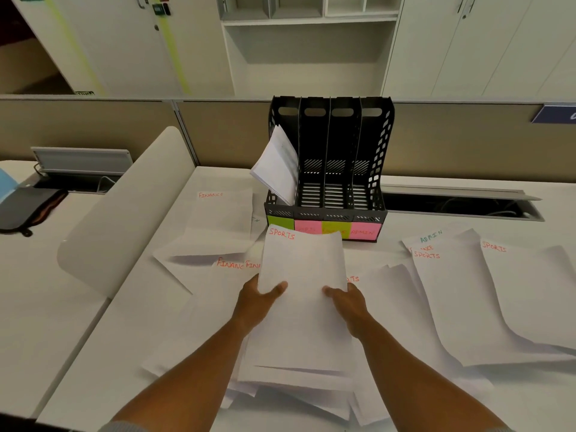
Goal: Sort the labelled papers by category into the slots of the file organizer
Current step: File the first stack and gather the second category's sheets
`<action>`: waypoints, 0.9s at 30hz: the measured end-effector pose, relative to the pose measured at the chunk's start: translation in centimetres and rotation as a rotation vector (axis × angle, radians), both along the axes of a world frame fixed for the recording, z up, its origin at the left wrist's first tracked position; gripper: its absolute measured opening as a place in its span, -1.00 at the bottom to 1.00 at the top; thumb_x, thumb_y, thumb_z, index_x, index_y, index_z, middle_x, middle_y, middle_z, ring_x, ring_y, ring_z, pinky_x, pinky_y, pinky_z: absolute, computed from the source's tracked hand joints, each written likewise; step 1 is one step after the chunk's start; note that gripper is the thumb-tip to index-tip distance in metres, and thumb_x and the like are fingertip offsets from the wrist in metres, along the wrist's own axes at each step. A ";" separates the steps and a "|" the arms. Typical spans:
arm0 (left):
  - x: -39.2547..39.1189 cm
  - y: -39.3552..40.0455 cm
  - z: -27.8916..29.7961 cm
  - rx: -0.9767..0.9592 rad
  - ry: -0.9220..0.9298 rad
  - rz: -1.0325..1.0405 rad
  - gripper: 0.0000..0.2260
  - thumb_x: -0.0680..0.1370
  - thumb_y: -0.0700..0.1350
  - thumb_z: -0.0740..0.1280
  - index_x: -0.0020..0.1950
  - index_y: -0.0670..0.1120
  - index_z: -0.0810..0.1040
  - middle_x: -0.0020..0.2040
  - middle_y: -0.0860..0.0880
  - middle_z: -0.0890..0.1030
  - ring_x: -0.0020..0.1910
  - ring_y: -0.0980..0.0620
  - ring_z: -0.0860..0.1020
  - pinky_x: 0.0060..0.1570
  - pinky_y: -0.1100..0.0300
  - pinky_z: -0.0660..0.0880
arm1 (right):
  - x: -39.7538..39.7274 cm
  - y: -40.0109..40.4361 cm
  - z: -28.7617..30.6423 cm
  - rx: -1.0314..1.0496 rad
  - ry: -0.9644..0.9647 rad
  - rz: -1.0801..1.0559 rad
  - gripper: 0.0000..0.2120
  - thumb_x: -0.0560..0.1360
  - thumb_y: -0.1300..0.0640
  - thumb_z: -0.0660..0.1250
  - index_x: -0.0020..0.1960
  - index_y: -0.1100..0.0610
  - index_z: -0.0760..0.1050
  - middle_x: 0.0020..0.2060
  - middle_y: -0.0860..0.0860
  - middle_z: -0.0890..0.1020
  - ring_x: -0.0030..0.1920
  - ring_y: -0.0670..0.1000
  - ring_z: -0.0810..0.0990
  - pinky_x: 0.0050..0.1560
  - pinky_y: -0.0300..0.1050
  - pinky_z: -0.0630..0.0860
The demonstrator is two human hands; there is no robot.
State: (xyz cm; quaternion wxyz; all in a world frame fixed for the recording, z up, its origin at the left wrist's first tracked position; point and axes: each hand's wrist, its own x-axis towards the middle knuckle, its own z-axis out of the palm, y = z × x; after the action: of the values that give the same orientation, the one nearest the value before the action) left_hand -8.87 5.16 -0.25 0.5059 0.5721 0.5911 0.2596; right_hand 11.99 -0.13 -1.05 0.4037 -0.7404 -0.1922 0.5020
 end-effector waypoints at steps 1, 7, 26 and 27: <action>0.1 0.0 -0.2 0.008 0.062 -0.016 -0.51 0.48 0.11 0.43 0.35 0.01 0.43 0.25 0.01 0.56 0.28 -0.08 0.51 0.16 0.14 0.46 | 0.0 -0.1 -0.1 -0.018 -0.012 0.004 -0.60 0.43 0.05 0.41 0.19 0.15 0.41 0.06 0.11 0.58 0.02 0.14 0.58 0.09 0.08 0.57; -0.9 0.0 -0.8 -0.026 0.295 0.077 -0.54 0.54 -0.05 0.36 0.41 -0.13 0.39 0.31 -0.12 0.52 0.28 -0.19 0.49 0.26 -0.03 0.44 | 1.1 -1.4 -0.4 -0.120 -0.391 0.045 -0.58 0.42 0.11 0.33 0.23 0.24 0.42 0.14 0.12 0.57 0.14 0.15 0.54 0.09 -0.04 0.49; -3.6 -0.8 -0.5 -0.054 0.264 0.223 -0.74 0.52 -0.13 0.30 0.20 -0.11 0.54 0.00 -0.08 0.61 -0.06 -0.12 0.58 -0.04 0.06 0.57 | 0.4 -3.2 -0.5 -0.288 -0.948 0.387 -0.79 0.44 0.12 0.19 0.02 0.14 0.49 0.03 0.04 0.47 0.07 0.08 0.47 0.07 -0.04 0.45; -3.6 -0.7 -0.4 -0.060 0.220 0.236 -0.72 0.52 -0.13 0.31 0.22 -0.12 0.54 0.00 -0.09 0.61 -0.05 -0.13 0.58 -0.05 0.06 0.57 | 0.5 -3.3 -0.4 -0.256 -0.912 0.337 -0.82 0.45 0.13 0.19 0.00 0.14 0.48 -0.01 0.04 0.49 0.02 0.08 0.50 0.05 -0.04 0.47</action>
State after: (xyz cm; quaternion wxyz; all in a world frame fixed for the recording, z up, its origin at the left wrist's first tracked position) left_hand -12.51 4.45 -0.63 0.4209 0.5083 0.7136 0.2350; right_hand 12.46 -3.39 -1.49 0.0979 -0.8866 -0.4029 0.2051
